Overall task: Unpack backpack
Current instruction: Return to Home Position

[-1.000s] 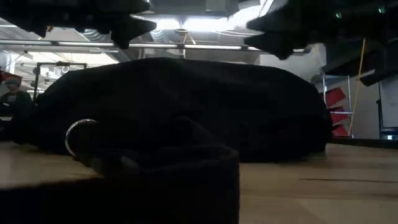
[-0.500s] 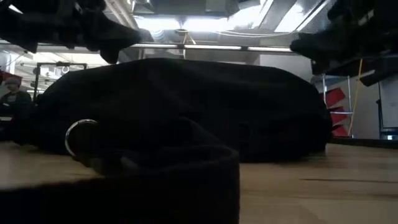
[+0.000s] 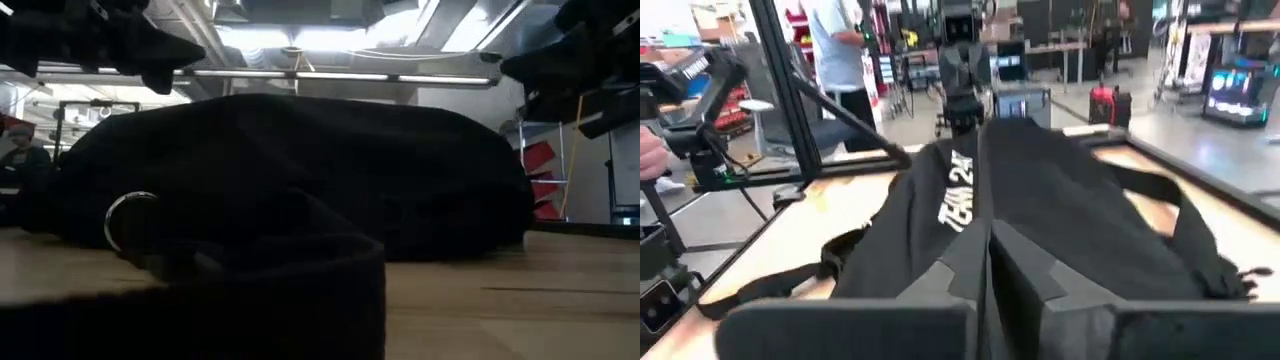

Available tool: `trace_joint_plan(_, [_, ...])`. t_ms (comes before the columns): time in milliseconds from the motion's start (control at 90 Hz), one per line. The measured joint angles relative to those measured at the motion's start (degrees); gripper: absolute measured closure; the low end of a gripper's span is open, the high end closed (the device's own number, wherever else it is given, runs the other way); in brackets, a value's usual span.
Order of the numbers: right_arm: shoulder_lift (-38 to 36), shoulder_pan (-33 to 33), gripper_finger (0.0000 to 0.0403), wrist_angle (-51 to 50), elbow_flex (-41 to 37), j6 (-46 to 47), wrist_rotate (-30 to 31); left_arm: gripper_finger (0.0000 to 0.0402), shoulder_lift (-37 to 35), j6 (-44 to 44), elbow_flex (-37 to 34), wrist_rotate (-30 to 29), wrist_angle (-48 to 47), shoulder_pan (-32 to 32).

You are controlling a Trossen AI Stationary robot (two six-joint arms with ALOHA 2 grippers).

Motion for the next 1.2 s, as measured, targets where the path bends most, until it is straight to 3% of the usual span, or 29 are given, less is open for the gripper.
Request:
trace_joint_plan(144, [-4.40,0.00,0.0402,-4.26,-0.12,-0.70,-1.35,0.0402,-4.78,0.02,-0.04,0.00,-4.55,0.00])
trace_joint_plan(267, [-7.68,0.00,0.0402,-1.42,-2.60,-1.14,-4.59,0.0402,-8.88,-0.07,-1.38,0.00,-5.54,0.00])
trace_joint_plan(556, [-13.04,0.02,0.0402,-3.02,-4.72,-3.05,-2.86,0.0401,-20.35,-3.51,-10.95,1.65,-6.07,0.00])
trace_joint_plan(711, [-13.79,0.00,0.0402,-6.38,-4.72,-5.30,-2.75,0.0401,-25.29,-5.80,-11.21,2.00,-15.75,0.00])
trace_joint_plan(856, [-13.54,0.00,0.0402,-9.81,-4.72,-4.24,1.82,0.0401,-26.13,-7.95,-11.19,1.00,-17.22,0.04])
trace_joint_plan(1200, [-13.56,0.00,0.0402,-9.89,-4.72,-4.18,1.73,0.0401,-25.75,-8.46,-11.19,1.44,-17.36,-0.11])
